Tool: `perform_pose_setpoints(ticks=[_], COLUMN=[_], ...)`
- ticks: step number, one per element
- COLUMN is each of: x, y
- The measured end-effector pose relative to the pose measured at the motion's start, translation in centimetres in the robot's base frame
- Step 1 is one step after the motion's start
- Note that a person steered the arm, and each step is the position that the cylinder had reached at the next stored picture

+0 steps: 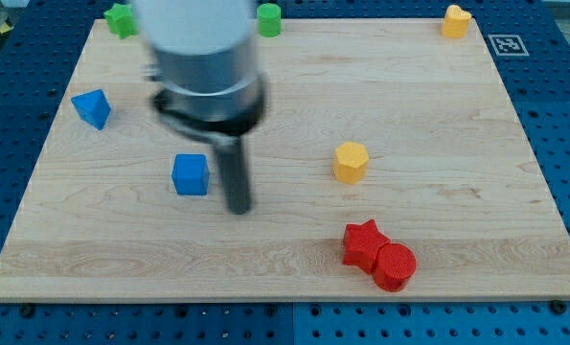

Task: Locate the blue cube vertically at the bottom side of the blue triangle

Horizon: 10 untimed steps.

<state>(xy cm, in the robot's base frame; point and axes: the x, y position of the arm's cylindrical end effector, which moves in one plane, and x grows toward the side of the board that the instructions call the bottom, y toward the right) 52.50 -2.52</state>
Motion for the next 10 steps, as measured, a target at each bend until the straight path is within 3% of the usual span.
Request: perform_pose_setpoints(ticks=[1, 4, 6, 7, 10], x=[-1.5, -3.4, -7.0, -7.3, -2.8], y=[3.0, -11.3, -14.0, -18.2, -19.9])
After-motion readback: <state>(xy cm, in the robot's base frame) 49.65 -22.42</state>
